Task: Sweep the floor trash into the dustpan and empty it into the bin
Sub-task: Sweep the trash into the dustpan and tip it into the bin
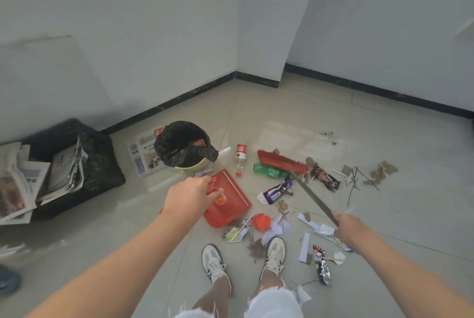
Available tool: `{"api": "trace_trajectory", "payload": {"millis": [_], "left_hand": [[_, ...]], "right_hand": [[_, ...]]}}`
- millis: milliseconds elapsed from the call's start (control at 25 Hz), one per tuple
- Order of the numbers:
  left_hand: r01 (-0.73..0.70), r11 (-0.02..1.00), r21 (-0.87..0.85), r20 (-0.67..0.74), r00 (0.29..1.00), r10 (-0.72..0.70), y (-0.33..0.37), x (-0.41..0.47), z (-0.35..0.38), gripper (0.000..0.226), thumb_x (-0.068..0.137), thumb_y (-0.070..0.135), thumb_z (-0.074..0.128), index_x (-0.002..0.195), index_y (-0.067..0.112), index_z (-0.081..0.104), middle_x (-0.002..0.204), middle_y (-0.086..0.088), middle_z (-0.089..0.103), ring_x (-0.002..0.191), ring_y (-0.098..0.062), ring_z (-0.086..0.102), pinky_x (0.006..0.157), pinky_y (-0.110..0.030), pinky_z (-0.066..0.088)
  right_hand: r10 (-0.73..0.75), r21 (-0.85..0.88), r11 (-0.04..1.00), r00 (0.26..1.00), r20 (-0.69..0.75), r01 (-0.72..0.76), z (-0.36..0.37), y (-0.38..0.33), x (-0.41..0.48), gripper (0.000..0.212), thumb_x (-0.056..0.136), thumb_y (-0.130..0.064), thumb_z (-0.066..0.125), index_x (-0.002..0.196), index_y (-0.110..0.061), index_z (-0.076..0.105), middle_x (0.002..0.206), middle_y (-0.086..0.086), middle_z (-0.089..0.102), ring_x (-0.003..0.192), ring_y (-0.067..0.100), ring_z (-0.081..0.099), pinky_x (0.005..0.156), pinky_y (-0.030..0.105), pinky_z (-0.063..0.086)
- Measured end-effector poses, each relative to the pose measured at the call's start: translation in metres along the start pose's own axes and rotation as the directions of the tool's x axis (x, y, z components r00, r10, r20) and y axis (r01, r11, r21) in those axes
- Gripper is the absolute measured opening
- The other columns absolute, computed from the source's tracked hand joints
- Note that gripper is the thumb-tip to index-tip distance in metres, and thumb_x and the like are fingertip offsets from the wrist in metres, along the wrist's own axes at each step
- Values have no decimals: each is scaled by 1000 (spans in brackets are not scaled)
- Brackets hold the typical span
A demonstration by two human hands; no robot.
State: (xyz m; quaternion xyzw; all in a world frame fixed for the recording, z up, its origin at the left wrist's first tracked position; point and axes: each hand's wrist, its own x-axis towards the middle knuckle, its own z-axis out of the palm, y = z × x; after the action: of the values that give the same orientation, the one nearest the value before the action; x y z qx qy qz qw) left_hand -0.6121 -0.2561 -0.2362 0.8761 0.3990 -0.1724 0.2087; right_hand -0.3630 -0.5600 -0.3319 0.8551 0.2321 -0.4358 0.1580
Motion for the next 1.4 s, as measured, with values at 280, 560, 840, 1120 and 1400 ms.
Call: {"api": "trace_trajectory", "payload": {"millis": [280,560,840,1120,1400], "left_hand": [[52,994,95,30,998,-55,7,-19,-5,40,90,60,49,101,24,61,91,5,63,89,-19,63,64,-28,42],[-1,989,151,-59,998,10,33,-23,-16,42,85,66,50,94,28,65,80,11,63,75,-13,60,62,-27,49],[-83,980,183,-124,987,107,109,-23,-40,45,85,69,47,88,27,62,77,10,64,74,-9,62,64,-30,54],[-107,984,140,-184,974,132,189,31,-34,43,83,71,50,84,30,62,70,10,62,68,-8,59,63,-28,52],[-117,983,144,-245,958,150,236,86,-3,44,81,73,49,95,34,64,70,11,65,66,-8,61,57,-27,52]], "right_hand": [[-33,13,999,996,77,32,30,48,-59,48,86,-6,43,130,-25,50,81,-6,56,74,11,63,55,21,42],[8,387,921,996,90,-42,-40,95,-76,42,86,-7,43,119,-29,59,42,3,45,27,13,35,36,19,33],[40,583,808,995,86,-83,-109,118,-66,55,92,-4,46,144,-22,42,38,3,42,24,13,36,33,16,34],[120,729,677,992,24,-100,-157,175,-3,56,88,1,48,140,-19,47,34,4,39,28,13,34,36,16,34],[153,706,702,988,-28,-89,-181,196,96,35,83,-1,41,114,-7,56,54,10,48,35,16,40,42,23,36]]}}
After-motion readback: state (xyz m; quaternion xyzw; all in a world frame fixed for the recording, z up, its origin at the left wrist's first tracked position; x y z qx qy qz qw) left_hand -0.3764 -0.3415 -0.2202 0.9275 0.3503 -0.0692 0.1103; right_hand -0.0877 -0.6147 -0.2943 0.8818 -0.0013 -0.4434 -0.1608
